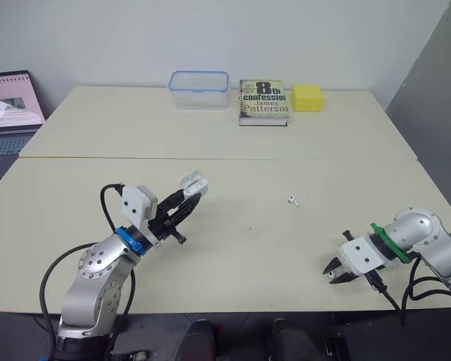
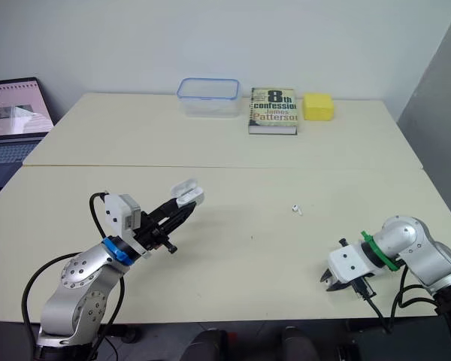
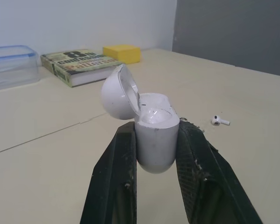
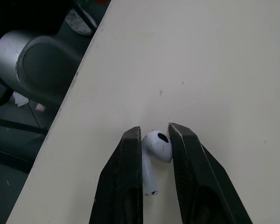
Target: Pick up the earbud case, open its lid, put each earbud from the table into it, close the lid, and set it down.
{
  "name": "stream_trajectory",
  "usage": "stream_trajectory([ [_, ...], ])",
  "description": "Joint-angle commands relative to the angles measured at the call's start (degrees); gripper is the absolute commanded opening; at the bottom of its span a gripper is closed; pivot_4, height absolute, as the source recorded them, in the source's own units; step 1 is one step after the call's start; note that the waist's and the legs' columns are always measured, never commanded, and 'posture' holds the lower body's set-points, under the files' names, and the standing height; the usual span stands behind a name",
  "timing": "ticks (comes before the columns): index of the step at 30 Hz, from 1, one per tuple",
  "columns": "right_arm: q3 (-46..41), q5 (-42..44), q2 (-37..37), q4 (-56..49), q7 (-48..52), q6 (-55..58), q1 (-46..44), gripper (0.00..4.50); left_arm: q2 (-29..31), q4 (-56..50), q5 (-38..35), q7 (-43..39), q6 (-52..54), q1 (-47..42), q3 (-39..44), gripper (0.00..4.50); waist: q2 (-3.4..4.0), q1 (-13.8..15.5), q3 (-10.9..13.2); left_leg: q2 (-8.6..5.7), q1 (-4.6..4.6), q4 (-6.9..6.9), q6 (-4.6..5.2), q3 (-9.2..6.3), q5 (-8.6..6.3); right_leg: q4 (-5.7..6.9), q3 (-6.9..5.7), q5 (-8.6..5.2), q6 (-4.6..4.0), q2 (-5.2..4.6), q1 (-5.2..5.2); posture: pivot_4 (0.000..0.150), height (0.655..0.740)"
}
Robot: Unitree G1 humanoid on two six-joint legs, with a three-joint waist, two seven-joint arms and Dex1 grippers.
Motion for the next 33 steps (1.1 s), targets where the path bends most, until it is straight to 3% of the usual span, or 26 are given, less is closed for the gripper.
stream_trajectory([
  [1, -0.26, -1.93, -1.27, 0.4, 1.0, 0.35, 0.28, 0.5, 0.61, -2.53, -0.4, 0.23, -0.04, -0.73, 0.05, 0.77, 0.0, 0.0, 0.0, 0.0, 0.0, 0.0, 0.0, 0.0, 0.0, 0.0, 0.0, 0.0, 0.0, 0.0, 0.0, 0.15, 0.74],
  [4, 0.15, -3.87, -1.5, 1.49, 0.36, -1.68, 0.43, 0.5, 0.67, -2.23, -0.3, 0.11, 0.12, -1.17, 0.07, 0.77, 0.0, 0.02, 0.0, -0.01, 0.01, 0.01, 0.0, -0.01, 0.0, -0.01, 0.0, 0.0, 0.0, -0.01, 0.04, 0.15, 0.74],
  [12, -0.94, -4.37, -0.11, 2.5, -2.47, -5.27, 0.94, 3.22, 0.29, -1.88, -0.01, 0.19, 0.43, -2.03, -0.43, 0.77, -0.03, 0.23, -0.02, -0.04, 0.06, 0.03, -0.01, -0.02, 0.0, -0.1, -0.02, 0.03, 0.05, -0.14, 0.18, 0.15, 0.74],
  [18, -7.79, 2.6, -1.82, -5.35, -4.0, -0.24, 3.35, 3.24, 0.32, -1.45, -0.08, 0.08, 0.36, -2.03, -0.56, 0.77, -0.01, 0.32, -0.01, -0.05, 0.04, 0.04, 0.0, -0.01, 0.0, -0.11, -0.01, 0.05, 0.09, -0.28, 0.18, 0.15, 0.74],
  [20, -11.78, 6.07, -4.79, -12.22, -5.02, 8.72, 6.45, 3.24, 0.19, -1.16, -0.11, 0.15, 0.38, -1.77, -0.65, 0.77, 0.03, 0.34, 0.02, -0.05, 0.04, 0.04, 0.0, 0.0, 0.0, -0.07, -0.01, 0.05, 0.1, -0.29, 0.15, 0.15, 0.74],
  [24, -16.31, 2.99, -9.66, -27.19, -12.3, 30.67, 11.67, 3.24, -0.04, -0.46, 0.05, 0.56, 0.37, -1.29, -0.77, 0.77, 0.06, 0.59, 0.03, -0.03, 0.0, 0.01, -0.01, -0.02, -0.01, -0.06, -0.04, 0.03, 0.1, -0.35, 0.1, 0.15, 0.74],
  [27, -14.18, 3.01, -11.5, -38.36, -16.43, 50.16, 12.85, 3.24, -0.27, 0.46, 0.47, 0.6, -0.11, -1.4, -1.32, 0.77, 0.07, 0.54, 0.02, 0.01, 0.03, 0.02, -0.04, 0.01, -0.02, -0.04, -0.02, 0.02, 0.07, -0.44, 0.09, 0.15, 0.74],
  [33, -6.51, -0.75, -8.9, -41.02, -23.66, 60.9, 11.8, 3.24, -0.8, 0.94, 0.82, 0.74, -0.52, -1.49, -2.27, 0.77, 0.06, 0.54, 0.02, -0.05, -0.04, 0.02, -0.13, 0.04, -0.08, -0.16, -0.04, -0.04, -0.01, -0.48, 0.06, 0.15, 0.74],
])
